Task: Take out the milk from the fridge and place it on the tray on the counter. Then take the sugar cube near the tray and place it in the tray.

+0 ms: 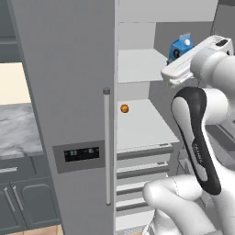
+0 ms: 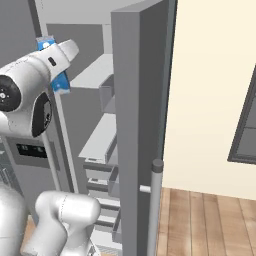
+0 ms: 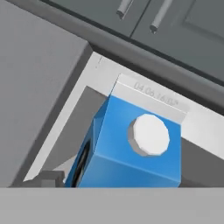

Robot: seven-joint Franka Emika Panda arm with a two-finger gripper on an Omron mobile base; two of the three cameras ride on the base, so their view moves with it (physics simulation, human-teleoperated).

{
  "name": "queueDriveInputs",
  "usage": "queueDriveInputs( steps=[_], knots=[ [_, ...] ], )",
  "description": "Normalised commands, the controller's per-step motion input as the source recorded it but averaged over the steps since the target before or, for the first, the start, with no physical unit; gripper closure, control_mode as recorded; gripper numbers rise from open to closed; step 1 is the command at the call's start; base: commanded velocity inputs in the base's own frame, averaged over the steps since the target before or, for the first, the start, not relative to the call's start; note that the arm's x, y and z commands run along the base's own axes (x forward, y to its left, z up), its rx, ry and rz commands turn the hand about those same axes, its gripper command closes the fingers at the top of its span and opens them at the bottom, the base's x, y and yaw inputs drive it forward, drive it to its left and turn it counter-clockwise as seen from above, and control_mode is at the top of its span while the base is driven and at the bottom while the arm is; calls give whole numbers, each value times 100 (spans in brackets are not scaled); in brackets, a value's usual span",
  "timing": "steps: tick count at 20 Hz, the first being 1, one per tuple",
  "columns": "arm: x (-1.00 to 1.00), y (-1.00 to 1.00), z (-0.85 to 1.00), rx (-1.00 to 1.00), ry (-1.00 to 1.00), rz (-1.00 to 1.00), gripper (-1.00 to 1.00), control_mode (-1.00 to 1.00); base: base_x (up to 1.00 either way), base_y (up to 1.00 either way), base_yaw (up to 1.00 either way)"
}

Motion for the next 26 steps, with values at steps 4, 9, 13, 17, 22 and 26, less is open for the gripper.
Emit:
queueDriveInputs(
  steps=[4, 9, 13, 17, 22, 26],
  knots=[
    [-31, -5, -36, -1, 21, -19, 100, -100, 0, 0, 0],
    [-45, -4, -11, 0, 7, -23, 100, -100, 0, 0, 0],
    [-52, -13, -9, 5, 5, -8, 100, -100, 0, 0, 0],
    [-11, 0, -20, 5, 6, 0, 100, -100, 0, 0, 0],
    [-7, 0, -36, 1, 0, 0, 100, -100, 0, 0, 0],
    [-9, 0, -15, 0, 0, 0, 100, 100, -53, 0, 0]
  ],
)
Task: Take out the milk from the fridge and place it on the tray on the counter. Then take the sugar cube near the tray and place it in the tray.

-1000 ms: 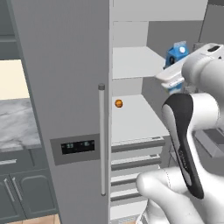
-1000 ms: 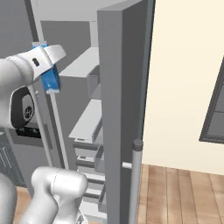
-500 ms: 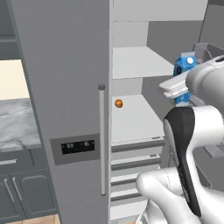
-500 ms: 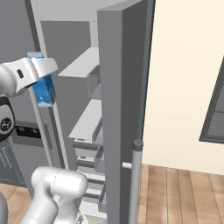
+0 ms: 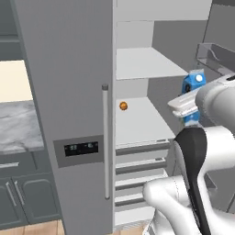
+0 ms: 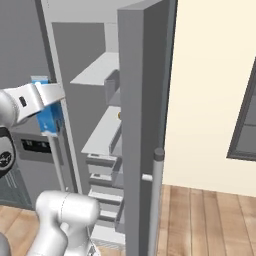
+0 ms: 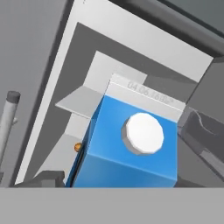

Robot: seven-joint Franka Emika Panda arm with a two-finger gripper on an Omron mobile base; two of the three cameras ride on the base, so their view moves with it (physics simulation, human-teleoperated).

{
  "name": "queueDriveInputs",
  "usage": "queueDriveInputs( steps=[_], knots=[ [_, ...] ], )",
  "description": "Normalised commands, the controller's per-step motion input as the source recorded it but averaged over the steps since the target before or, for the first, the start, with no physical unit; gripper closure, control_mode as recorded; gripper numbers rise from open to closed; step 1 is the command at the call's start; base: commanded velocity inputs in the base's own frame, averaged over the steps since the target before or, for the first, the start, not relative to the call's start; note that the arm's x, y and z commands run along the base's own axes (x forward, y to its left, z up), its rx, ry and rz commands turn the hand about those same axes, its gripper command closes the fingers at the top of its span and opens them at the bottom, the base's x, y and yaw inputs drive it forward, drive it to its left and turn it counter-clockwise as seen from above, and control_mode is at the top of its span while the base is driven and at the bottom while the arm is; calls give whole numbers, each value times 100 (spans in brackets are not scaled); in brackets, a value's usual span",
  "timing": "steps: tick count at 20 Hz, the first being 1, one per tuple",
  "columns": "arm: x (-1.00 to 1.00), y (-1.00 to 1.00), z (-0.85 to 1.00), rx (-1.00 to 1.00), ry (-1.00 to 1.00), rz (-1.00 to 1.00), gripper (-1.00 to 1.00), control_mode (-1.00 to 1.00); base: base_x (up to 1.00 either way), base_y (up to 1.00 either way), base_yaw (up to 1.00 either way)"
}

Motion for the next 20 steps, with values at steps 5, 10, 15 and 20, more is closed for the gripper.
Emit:
queueDriveInputs(
  steps=[5, 10, 15, 20],
  knots=[
    [0, 0, 0, 0, 0, 0, 100, 100, -98, -1, 0],
    [0, 0, 0, 0, 0, 0, 100, 100, -100, 4, 3],
    [0, 0, 0, 0, 0, 0, 100, 100, -32, 64, 75],
    [0, 0, 0, 0, 0, 0, 100, 100, 0, 2, 100]
  ],
)
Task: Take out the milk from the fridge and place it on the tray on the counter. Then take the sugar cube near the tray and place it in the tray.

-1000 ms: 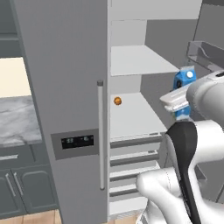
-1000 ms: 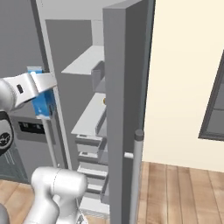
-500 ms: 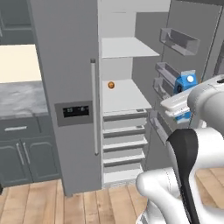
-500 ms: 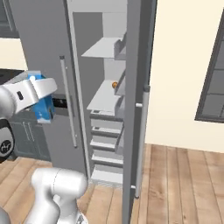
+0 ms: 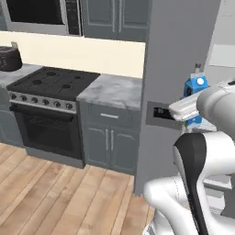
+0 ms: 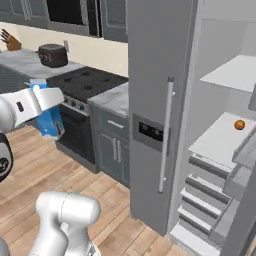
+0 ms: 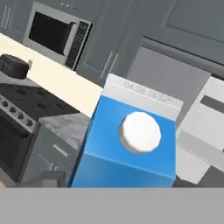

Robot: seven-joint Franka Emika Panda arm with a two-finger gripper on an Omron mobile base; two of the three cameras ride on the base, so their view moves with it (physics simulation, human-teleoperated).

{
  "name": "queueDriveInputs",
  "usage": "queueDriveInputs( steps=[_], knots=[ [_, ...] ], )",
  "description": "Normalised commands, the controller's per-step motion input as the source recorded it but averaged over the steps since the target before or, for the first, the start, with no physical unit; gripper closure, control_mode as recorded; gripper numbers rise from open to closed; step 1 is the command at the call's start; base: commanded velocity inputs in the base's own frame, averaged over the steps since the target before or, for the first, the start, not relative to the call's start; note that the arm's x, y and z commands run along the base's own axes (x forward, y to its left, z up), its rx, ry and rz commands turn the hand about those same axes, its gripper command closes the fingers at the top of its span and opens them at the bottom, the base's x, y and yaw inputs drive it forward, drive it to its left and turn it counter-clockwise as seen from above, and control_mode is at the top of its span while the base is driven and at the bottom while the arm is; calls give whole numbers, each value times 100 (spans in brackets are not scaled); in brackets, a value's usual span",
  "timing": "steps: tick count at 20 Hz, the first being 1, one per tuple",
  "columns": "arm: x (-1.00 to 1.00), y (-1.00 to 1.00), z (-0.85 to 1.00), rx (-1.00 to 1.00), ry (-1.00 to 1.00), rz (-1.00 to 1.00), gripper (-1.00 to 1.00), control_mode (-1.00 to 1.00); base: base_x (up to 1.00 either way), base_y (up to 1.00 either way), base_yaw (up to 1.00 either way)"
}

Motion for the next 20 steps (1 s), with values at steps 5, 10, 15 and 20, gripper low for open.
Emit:
queueDriveInputs(
  steps=[5, 10, 15, 20],
  knots=[
    [0, 0, 0, 0, 0, 0, 100, 100, 0, 0, 100],
    [0, 0, 0, 0, 0, 0, 100, 100, 0, 0, 100],
    [0, 0, 0, 0, 0, 0, 100, 100, 0, 0, 100],
    [0, 0, 0, 0, 0, 0, 100, 100, 0, 0, 100]
  ],
)
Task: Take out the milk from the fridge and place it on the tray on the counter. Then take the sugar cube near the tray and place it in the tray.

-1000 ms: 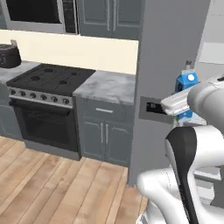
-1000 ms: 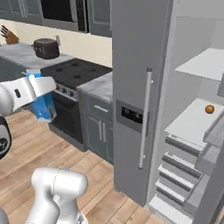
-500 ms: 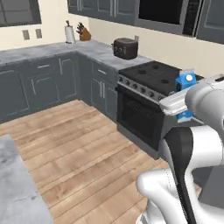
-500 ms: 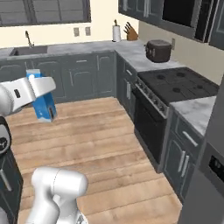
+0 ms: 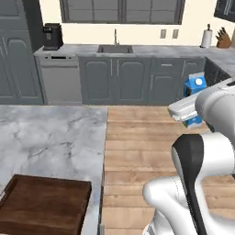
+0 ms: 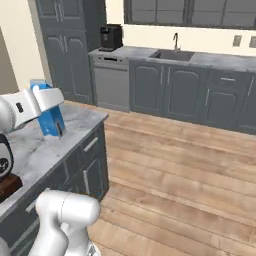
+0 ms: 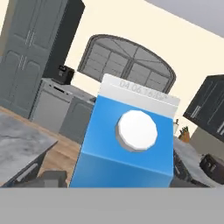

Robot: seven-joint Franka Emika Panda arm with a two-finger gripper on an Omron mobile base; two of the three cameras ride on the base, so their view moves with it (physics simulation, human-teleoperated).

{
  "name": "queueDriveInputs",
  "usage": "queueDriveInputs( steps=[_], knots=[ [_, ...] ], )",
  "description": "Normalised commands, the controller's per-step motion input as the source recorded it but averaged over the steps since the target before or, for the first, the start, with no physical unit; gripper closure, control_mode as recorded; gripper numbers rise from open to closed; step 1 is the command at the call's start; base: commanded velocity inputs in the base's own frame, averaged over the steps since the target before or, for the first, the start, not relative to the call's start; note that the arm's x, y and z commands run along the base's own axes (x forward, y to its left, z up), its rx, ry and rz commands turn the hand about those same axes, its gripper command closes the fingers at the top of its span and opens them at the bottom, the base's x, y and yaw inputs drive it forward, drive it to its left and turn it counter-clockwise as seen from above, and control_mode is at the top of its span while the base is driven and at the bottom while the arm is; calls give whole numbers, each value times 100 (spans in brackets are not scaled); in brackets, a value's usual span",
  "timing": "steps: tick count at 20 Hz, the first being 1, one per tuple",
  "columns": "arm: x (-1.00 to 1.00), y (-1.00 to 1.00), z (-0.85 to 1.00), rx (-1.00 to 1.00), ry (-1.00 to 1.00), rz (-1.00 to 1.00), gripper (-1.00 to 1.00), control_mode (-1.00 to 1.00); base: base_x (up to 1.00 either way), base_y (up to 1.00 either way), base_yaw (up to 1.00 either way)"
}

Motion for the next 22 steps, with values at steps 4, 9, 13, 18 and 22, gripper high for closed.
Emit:
queueDriveInputs(
  steps=[4, 9, 13, 18, 22],
  knots=[
    [0, 0, 0, 0, 0, 0, 100, 100, 0, 0, 100],
    [0, 0, 0, 0, 0, 0, 100, 100, 0, 0, 100],
    [0, 0, 0, 0, 0, 0, 100, 100, -6, 0, 100],
    [0, 0, 0, 0, 0, 0, 100, 100, 0, 0, 100],
    [0, 0, 0, 0, 0, 0, 100, 100, 16, -19, 83]
  ],
)
